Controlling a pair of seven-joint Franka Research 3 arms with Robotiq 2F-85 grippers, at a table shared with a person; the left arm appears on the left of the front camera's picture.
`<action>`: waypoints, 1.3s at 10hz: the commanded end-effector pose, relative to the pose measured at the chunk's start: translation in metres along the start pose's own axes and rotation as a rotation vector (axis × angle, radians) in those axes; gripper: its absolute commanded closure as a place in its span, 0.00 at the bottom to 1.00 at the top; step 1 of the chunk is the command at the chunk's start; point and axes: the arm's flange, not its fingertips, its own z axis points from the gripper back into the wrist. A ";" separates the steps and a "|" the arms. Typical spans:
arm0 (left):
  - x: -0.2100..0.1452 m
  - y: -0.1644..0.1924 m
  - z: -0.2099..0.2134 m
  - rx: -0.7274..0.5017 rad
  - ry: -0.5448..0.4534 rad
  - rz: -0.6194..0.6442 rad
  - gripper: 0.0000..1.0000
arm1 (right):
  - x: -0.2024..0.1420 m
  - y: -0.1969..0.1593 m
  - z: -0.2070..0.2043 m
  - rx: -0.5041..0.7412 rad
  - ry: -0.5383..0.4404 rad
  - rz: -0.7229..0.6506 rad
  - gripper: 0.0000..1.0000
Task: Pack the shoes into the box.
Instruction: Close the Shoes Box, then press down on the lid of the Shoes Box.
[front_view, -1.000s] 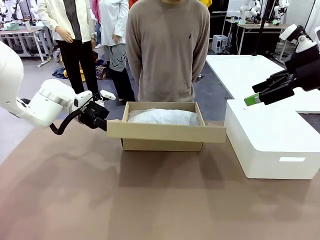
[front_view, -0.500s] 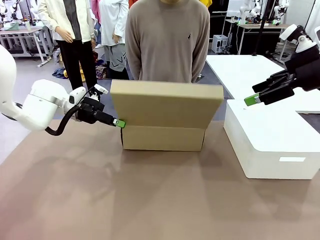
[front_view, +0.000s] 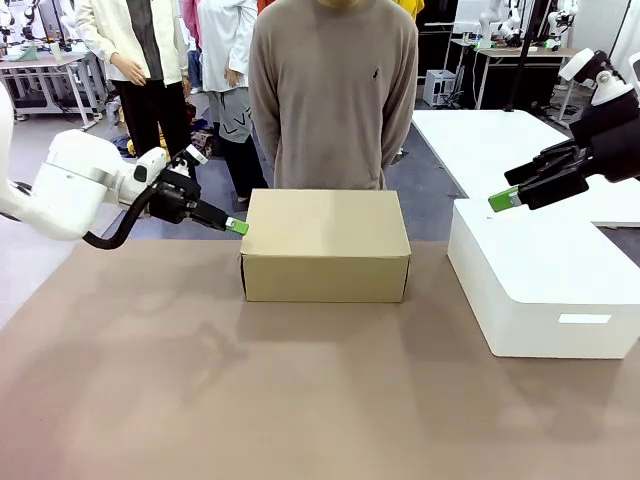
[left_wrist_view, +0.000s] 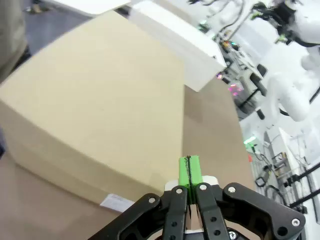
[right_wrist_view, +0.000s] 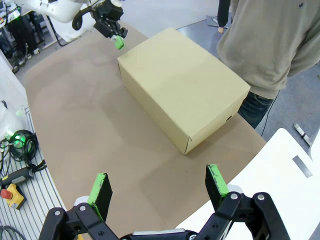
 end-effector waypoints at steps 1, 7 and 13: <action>0.004 -0.003 0.003 0.110 0.040 0.033 1.00 | 0.000 -0.002 -0.001 0.013 -0.017 0.013 0.00; 0.004 0.001 0.005 0.061 0.009 0.005 1.00 | 0.000 -0.002 -0.001 0.013 -0.017 0.013 0.00; 0.004 0.001 0.005 0.061 0.009 0.005 1.00 | 0.000 -0.002 -0.001 0.013 -0.017 0.013 0.00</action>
